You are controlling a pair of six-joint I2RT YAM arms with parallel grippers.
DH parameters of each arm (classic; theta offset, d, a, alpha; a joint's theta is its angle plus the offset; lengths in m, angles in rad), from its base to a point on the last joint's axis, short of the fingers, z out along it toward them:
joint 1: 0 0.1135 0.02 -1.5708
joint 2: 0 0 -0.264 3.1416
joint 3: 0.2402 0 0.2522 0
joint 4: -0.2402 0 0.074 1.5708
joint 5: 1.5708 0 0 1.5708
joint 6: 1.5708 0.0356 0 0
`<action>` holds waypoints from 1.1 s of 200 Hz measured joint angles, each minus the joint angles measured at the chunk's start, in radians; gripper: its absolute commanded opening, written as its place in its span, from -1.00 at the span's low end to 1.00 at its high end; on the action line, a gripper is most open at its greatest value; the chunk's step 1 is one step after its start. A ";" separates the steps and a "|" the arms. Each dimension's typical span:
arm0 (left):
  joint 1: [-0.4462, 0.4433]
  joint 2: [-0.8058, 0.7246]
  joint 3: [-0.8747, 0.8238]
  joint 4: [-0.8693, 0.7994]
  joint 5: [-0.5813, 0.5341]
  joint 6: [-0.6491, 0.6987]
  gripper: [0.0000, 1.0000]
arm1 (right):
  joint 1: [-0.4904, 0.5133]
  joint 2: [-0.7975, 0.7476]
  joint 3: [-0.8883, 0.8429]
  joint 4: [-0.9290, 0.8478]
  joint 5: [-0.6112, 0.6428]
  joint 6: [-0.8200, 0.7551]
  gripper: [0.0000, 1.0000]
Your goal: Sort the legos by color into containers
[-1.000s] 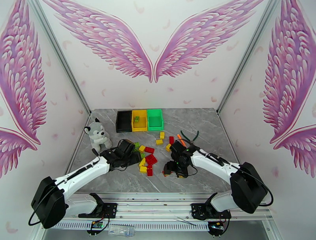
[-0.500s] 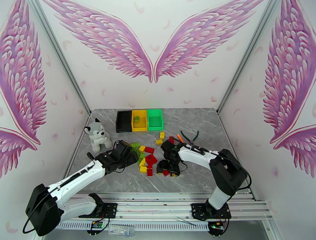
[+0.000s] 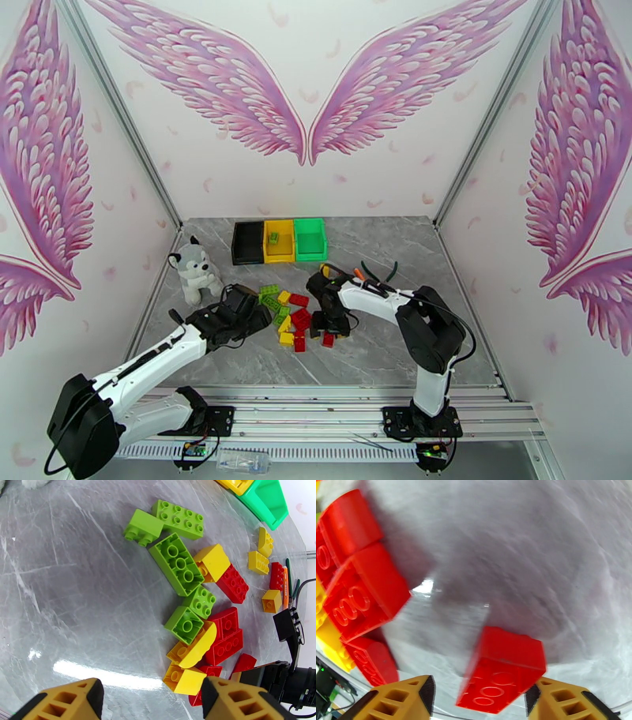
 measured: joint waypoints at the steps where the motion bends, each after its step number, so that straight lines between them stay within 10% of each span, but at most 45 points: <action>1: 0.000 0.000 0.000 0.000 0.000 -0.001 0.49 | 0.000 0.000 0.000 -0.001 0.001 0.000 0.12; 53: 0.011 0.000 0.000 0.024 0.006 -0.001 0.98 | 0.000 0.000 0.000 -0.010 0.018 0.000 -0.26; 220: 0.164 0.478 0.373 0.462 0.368 -0.062 0.81 | -0.287 0.041 0.358 0.096 -0.262 0.060 -0.39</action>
